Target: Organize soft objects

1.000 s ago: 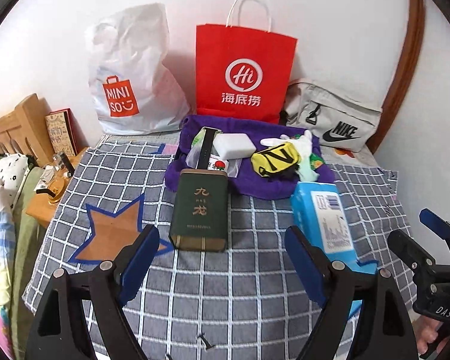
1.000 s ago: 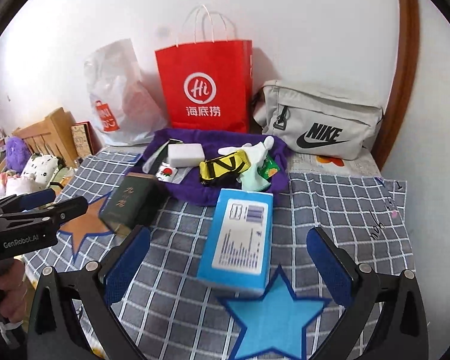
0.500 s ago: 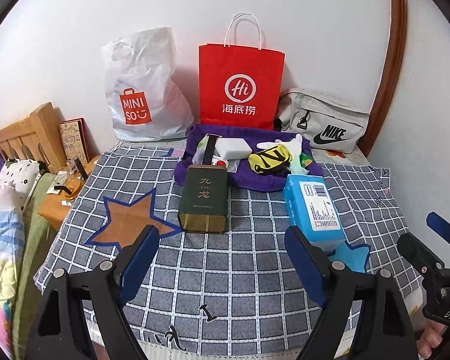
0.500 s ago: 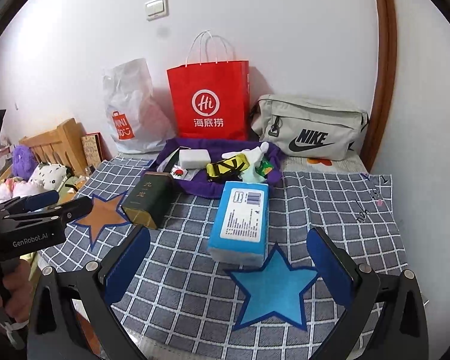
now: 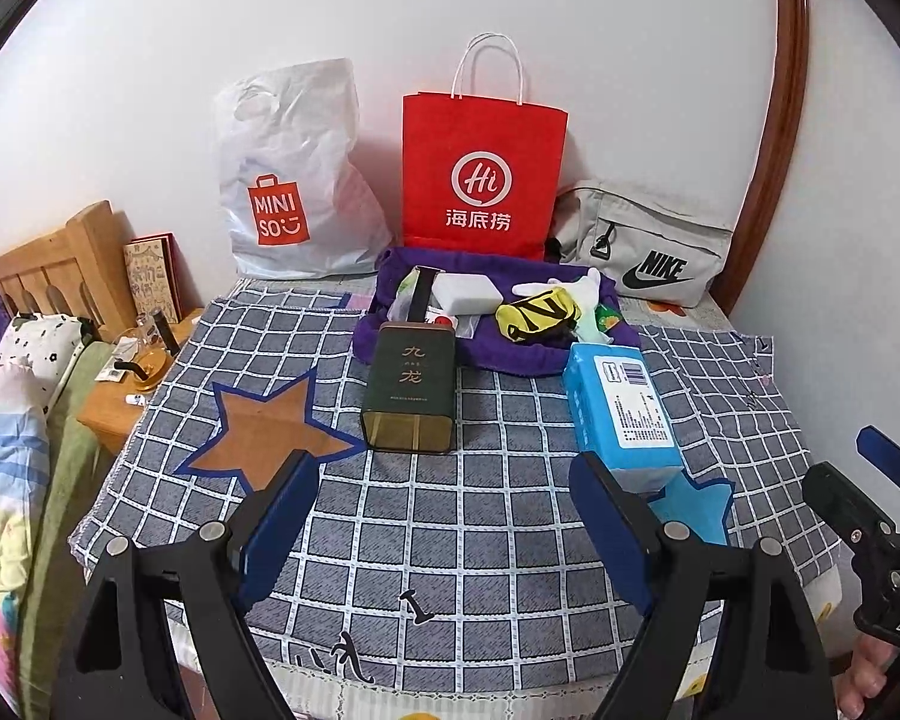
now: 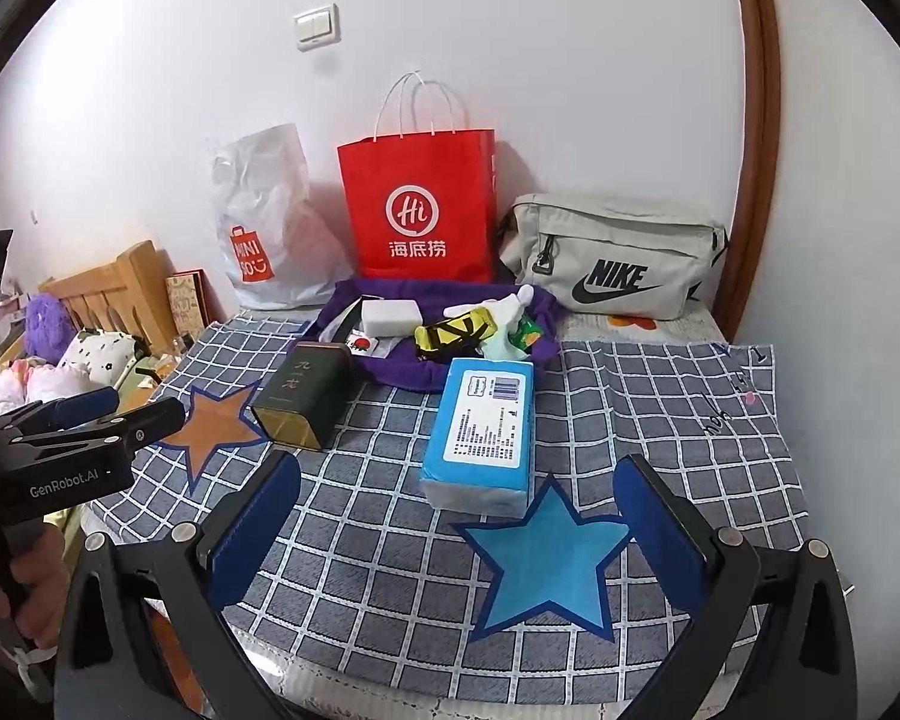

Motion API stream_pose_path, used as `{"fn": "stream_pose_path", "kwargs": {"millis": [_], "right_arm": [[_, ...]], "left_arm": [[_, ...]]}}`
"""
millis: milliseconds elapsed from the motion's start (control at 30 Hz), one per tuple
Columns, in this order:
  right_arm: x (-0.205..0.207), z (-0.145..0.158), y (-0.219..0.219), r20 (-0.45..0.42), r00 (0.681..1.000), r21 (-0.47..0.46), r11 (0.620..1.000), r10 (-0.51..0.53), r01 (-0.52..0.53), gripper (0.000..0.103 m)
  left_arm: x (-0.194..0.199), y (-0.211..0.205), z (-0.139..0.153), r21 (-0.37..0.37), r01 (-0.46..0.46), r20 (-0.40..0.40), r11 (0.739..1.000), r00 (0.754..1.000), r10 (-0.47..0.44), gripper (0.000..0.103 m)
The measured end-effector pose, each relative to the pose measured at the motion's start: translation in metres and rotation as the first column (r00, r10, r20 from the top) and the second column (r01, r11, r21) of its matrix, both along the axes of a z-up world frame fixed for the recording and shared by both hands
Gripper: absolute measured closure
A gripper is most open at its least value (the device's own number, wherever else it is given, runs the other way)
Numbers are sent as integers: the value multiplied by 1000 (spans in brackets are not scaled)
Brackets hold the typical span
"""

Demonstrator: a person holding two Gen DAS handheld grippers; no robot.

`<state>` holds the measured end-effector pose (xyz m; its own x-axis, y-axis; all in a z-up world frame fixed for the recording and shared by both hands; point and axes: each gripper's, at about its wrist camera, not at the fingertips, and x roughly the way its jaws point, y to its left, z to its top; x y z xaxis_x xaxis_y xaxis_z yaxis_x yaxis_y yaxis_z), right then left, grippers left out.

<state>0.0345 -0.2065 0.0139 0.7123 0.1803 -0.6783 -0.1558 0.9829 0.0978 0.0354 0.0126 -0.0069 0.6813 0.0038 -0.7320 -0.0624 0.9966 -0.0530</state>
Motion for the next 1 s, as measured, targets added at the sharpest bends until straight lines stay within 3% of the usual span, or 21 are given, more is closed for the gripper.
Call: {"fn": "stream_pose_path", "kwargs": {"millis": [1000], "right_arm": [[-10,3,2,7,1000,10,1000,10,-10,1]], "left_arm": [[-5,-1,2,-2,8,4,1000,1000,-8,18]]}}
